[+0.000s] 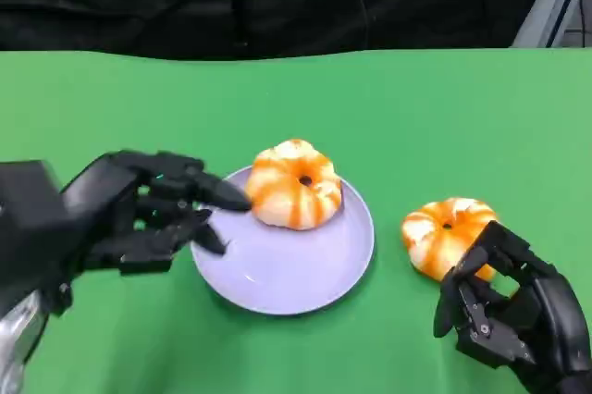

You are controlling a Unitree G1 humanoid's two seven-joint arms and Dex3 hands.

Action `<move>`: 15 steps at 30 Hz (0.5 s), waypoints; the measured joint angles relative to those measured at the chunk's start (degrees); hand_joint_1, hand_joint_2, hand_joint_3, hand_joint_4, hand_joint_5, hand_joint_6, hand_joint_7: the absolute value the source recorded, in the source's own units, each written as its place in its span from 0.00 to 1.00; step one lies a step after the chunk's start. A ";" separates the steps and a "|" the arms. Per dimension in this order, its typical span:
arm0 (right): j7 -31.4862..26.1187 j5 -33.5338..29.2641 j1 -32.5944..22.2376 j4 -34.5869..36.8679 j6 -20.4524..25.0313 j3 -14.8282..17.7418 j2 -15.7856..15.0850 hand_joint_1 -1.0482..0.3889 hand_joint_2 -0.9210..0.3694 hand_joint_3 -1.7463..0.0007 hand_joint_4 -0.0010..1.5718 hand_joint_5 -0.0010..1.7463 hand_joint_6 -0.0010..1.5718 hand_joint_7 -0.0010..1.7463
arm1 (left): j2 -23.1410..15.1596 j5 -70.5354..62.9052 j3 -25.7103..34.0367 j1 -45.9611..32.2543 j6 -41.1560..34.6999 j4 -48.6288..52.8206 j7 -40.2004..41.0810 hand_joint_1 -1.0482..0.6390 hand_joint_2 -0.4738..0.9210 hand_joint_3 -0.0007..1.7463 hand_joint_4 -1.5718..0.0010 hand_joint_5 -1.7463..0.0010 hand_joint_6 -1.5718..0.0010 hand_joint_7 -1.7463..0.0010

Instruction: Grasp the bread from the table and place it into the plate.

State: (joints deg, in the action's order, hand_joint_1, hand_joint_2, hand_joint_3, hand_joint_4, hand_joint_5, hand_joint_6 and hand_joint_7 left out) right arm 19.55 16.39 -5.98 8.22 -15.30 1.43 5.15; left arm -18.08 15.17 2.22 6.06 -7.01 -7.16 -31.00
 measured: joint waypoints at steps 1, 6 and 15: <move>0.01 0.01 0.00 0.00 0.00 0.00 -0.01 0.63 0.25 0.38 0.54 1.00 0.39 1.00 | 0.09 1.78 0.62 -1.18 -0.58 -0.74 -0.43 0.71 0.77 0.79 0.45 0.00 0.50 0.02; 0.14 0.07 0.06 -0.03 0.03 0.01 -0.11 0.63 0.25 0.39 0.54 1.00 0.39 1.00 | 0.05 6.55 2.89 -5.61 -1.64 -1.22 -2.57 0.69 0.84 0.67 0.43 0.00 0.50 0.00; 0.26 0.44 0.19 -0.04 0.68 0.33 -0.32 0.62 0.26 0.39 0.54 1.00 0.39 1.00 | 1.28 9.75 5.37 -12.84 3.06 3.78 -7.21 0.70 0.88 0.64 0.41 0.00 0.50 0.00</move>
State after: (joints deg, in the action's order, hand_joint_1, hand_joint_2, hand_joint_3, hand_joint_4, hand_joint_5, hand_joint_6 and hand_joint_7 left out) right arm 19.81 16.83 -5.79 8.19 -14.62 1.76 4.83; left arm -16.80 24.91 7.59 -6.78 -3.95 -3.38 -38.22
